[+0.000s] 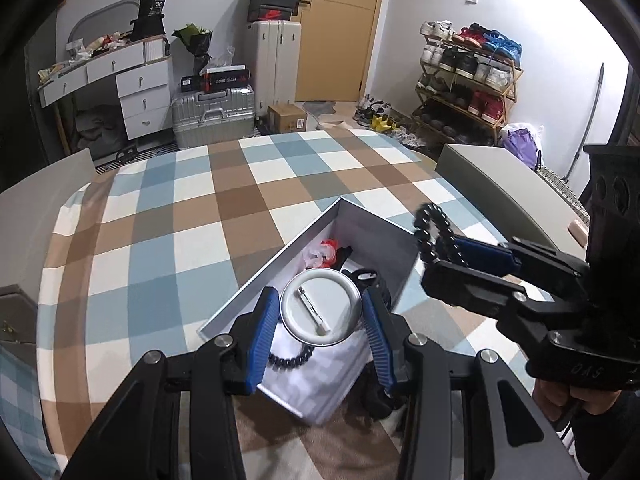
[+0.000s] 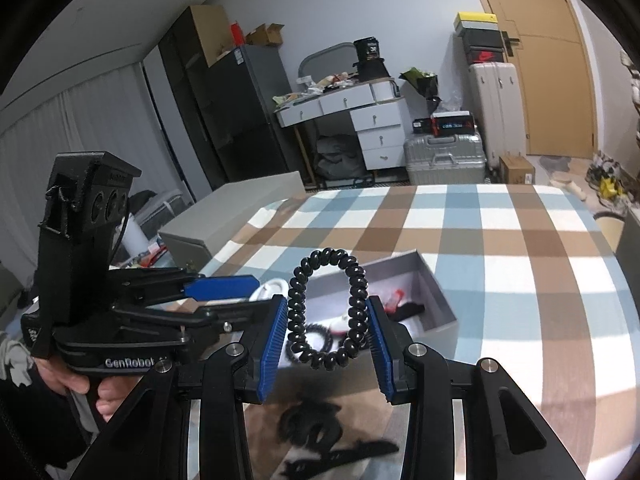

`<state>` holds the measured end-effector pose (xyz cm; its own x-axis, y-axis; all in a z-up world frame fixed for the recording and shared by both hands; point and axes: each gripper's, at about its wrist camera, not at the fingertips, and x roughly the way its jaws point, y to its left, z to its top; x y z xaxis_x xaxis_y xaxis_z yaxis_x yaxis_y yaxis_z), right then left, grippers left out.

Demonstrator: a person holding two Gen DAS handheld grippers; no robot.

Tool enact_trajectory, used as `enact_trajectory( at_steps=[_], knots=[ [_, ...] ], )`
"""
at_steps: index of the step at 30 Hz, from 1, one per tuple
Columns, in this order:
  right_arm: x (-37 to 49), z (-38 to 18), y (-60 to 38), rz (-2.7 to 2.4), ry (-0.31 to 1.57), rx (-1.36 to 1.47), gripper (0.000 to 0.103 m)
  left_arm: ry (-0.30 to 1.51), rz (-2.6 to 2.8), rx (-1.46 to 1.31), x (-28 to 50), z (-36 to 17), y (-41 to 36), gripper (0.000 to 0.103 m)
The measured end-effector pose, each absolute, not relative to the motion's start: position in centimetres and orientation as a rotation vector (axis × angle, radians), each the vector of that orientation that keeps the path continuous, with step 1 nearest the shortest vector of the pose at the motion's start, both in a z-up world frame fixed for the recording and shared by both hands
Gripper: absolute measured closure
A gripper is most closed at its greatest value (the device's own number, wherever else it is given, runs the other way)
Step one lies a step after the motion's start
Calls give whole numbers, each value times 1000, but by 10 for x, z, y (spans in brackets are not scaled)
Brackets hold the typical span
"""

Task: Organize jewelry
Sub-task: 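Carry the badge into the box with the left gripper while the right carries the bracelet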

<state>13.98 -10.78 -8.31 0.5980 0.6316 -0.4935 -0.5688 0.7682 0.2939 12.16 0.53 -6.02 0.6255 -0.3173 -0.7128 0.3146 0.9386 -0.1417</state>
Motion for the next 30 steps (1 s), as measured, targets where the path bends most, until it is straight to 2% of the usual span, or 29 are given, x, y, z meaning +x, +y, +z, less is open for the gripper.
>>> enact_trajectory(
  at_steps=[14,30],
  knots=[
    [183,-96,-95,685,697,97,65,877,-367,-52,140,-71,3,66],
    [192,-96,-102,675,712,152,58,900,-384,-79,144,-75,6,65]
  ],
)
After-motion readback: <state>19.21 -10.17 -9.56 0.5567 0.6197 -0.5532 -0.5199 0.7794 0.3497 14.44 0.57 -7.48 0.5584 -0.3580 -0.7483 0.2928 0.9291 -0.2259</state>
